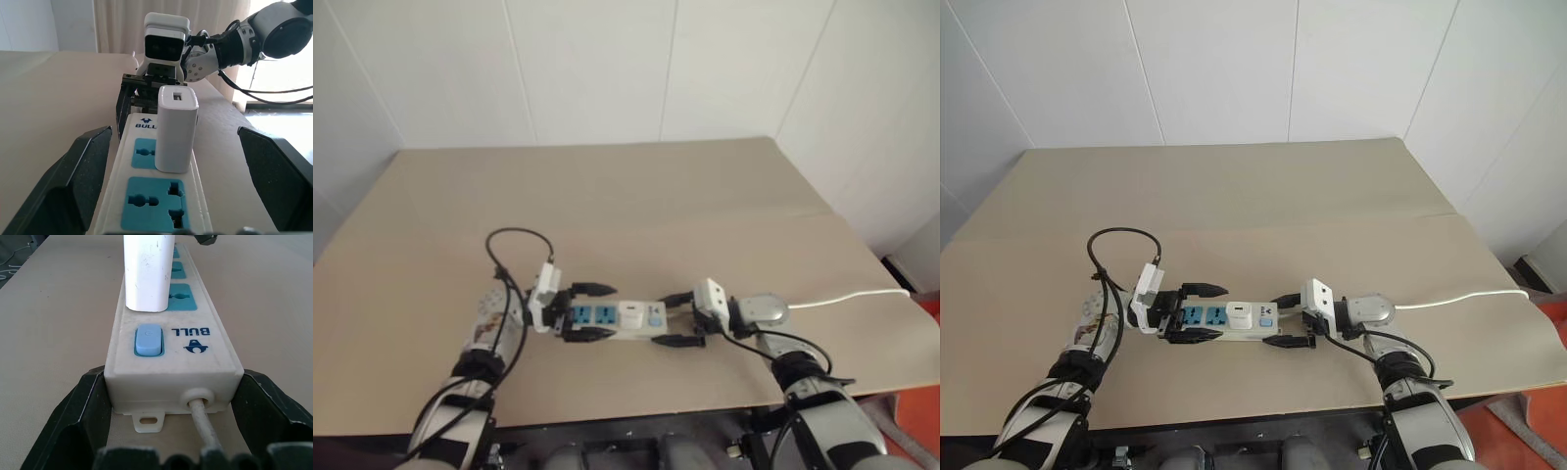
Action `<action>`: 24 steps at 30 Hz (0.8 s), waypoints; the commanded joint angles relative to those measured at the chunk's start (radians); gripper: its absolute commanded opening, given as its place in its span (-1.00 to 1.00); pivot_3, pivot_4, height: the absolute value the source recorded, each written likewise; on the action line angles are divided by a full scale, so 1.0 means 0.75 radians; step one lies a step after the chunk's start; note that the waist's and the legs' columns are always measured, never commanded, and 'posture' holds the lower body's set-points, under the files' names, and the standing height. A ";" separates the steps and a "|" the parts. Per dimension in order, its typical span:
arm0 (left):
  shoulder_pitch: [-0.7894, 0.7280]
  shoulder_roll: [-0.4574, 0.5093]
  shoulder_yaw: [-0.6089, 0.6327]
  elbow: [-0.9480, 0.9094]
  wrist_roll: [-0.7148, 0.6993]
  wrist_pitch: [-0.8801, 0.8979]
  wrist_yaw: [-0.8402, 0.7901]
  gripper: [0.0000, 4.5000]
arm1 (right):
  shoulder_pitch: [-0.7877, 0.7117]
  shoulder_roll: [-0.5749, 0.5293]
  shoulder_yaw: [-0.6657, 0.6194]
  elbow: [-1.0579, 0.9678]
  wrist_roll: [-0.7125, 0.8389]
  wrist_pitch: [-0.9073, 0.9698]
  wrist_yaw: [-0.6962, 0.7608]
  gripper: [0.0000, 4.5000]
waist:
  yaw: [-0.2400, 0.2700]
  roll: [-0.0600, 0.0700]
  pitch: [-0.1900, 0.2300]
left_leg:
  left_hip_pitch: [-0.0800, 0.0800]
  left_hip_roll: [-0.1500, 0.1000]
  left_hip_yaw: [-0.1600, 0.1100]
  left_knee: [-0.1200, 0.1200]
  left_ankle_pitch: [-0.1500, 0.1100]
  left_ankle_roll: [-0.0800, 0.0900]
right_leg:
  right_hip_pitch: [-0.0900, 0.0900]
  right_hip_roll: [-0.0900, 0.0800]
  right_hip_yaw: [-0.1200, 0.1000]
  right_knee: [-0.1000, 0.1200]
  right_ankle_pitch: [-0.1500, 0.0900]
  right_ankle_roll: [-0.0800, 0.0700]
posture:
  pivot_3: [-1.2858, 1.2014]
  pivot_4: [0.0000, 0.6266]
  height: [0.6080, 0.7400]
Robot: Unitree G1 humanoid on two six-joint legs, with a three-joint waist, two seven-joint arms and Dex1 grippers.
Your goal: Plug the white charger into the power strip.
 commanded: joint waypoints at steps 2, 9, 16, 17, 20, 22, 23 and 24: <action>-0.003 0.063 0.110 -0.128 -0.111 0.235 0.046 1.00 | 0.035 -0.006 0.025 0.016 -0.035 -0.019 0.020 0.99 | 0.000 -0.003 0.004 | -0.002 0.000 0.000 0.000 0.000 0.000 | -0.003 0.000 0.000 0.001 0.000 0.000 | 0.03 -0.52 1.00; 0.036 0.297 0.289 -0.283 -0.208 0.463 0.060 1.00 | 0.054 -0.192 -0.061 -0.194 0.072 0.034 0.122 0.99 | 0.016 -0.004 0.017 | -0.017 -0.001 -0.001 0.001 0.000 0.000 | -0.015 -0.002 -0.002 0.000 0.006 -0.009 | 0.03 -0.52 1.00; 0.179 0.594 0.363 -0.283 -0.141 0.478 -0.005 1.00 | 0.011 -0.503 -0.165 -0.370 0.228 0.203 0.263 0.99 | 0.037 0.004 0.037 | -0.051 -0.005 0.000 0.006 0.000 0.000 | -0.052 -0.008 -0.002 0.005 0.007 -0.011 | 0.03 -0.52 1.00; 0.200 0.616 0.371 -0.290 -0.136 0.488 -0.002 1.00 | 0.010 -0.542 -0.159 -0.391 0.251 0.228 0.267 0.99 | 0.037 0.005 0.038 | -0.052 -0.005 0.001 0.006 0.000 0.000 | -0.053 -0.007 -0.002 0.005 0.007 -0.011 | 0.03 -0.52 1.00; 0.268 0.672 0.379 -0.362 -0.114 0.492 0.027 1.00 | 0.022 -0.661 -0.127 -0.479 0.343 0.323 0.270 0.99 | 0.038 0.006 0.042 | -0.052 -0.004 0.001 0.006 0.000 0.000 | -0.053 -0.007 -0.002 0.005 0.007 -0.011 | 0.03 -0.52 1.00; 0.321 0.700 0.377 -0.435 -0.067 0.459 0.085 1.00 | 0.045 -0.716 -0.125 -0.562 0.390 0.398 0.270 0.99 | 0.038 0.006 0.046 | -0.052 -0.004 0.002 0.006 0.000 0.000 | -0.053 -0.007 -0.002 0.006 0.007 -0.011 | 0.03 -0.52 1.00; 0.339 0.705 0.373 -0.467 -0.045 0.448 0.118 1.00 | 0.059 -0.741 -0.124 -0.592 0.405 0.416 0.270 0.99 | 0.038 0.006 0.046 | -0.051 -0.004 0.002 0.006 0.000 0.000 | -0.053 -0.007 -0.002 0.006 0.007 -0.011 | 0.03 -0.52 1.00; 0.349 0.704 0.367 -0.492 -0.031 0.444 0.147 1.00 | 0.072 -0.765 -0.122 -0.611 0.414 0.426 0.270 0.99 | 0.039 0.006 0.047 | -0.052 -0.003 0.002 0.006 0.000 0.000 | -0.053 -0.007 -0.002 0.006 0.007 -0.011 | 0.03 -0.52 1.00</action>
